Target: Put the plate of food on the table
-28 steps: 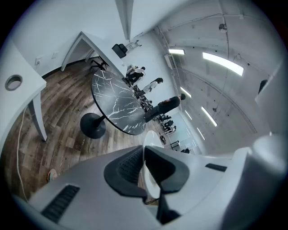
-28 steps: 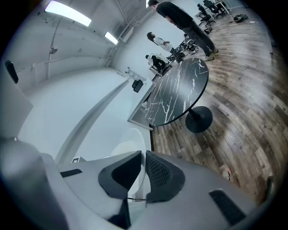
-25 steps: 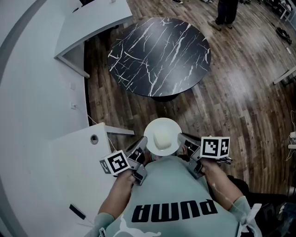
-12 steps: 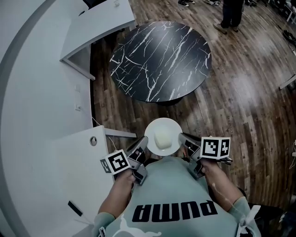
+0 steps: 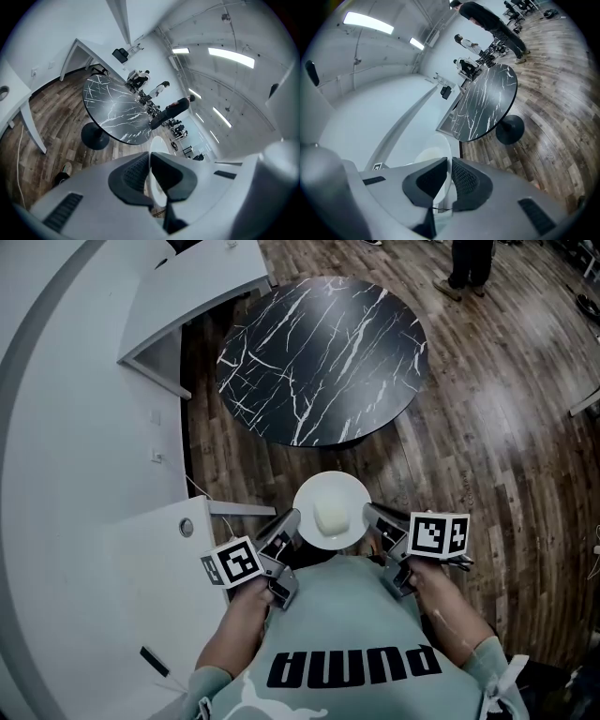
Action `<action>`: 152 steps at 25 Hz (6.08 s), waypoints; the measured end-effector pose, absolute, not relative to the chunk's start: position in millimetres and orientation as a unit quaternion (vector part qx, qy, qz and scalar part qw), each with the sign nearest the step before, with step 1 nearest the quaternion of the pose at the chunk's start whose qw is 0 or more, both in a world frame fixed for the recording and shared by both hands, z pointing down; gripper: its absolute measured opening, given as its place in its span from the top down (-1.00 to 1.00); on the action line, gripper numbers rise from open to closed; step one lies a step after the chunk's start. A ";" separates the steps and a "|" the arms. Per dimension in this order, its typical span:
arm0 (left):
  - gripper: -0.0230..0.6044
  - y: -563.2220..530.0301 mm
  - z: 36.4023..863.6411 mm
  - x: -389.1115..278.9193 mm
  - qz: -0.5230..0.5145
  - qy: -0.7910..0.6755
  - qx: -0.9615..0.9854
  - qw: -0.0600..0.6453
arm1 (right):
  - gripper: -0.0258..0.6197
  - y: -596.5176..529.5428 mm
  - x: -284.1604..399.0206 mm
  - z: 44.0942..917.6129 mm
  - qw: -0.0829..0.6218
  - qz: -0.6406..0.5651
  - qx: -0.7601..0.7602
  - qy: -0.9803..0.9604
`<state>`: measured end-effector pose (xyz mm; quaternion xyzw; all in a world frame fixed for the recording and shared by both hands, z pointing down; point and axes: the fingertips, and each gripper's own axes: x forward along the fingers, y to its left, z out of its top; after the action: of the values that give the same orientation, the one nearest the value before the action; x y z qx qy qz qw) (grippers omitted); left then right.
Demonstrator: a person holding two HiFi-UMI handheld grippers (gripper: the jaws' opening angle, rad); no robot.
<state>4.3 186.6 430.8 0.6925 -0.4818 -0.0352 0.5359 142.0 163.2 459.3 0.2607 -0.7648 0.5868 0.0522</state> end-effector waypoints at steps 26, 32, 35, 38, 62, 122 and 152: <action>0.85 19.2 452.9 -101.1 -0.050 -0.396 0.715 0.575 | 0.81 12.4 41.6 461.1 0.073 0.575 0.360 -0.731; 0.85 -8.3 451.3 -117.9 -0.049 -0.368 0.729 0.574 | 0.81 -9.1 25.1 455.9 0.066 0.564 0.383 -0.729; 0.85 -16.9 450.0 -120.9 -0.048 -0.362 0.734 0.573 | 0.81 -15.5 21.7 454.8 0.067 0.562 0.390 -0.726; 0.85 -24.7 450.9 -121.4 -0.049 -0.358 0.734 0.574 | 0.81 -24.1 21.8 454.5 0.069 0.560 0.398 -0.723; 0.84 -156.9 503.1 -101.9 -0.016 -0.411 0.707 0.576 | 0.81 -162.3 41.6 509.7 0.090 0.579 0.376 -0.718; 0.78 -281.1 687.6 -92.3 0.117 -0.483 0.664 0.559 | 0.79 -293.4 51.5 681.4 0.161 0.570 0.412 -0.692; 0.91 -113.7 524.7 -72.2 0.039 -0.398 0.728 0.557 | 0.89 -125.7 34.6 527.2 0.073 0.565 0.416 -0.709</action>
<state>-72.2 -113.7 524.7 0.7280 -0.3976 0.0394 0.5572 34.6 -125.7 527.2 0.4160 -0.7086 0.5653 0.0726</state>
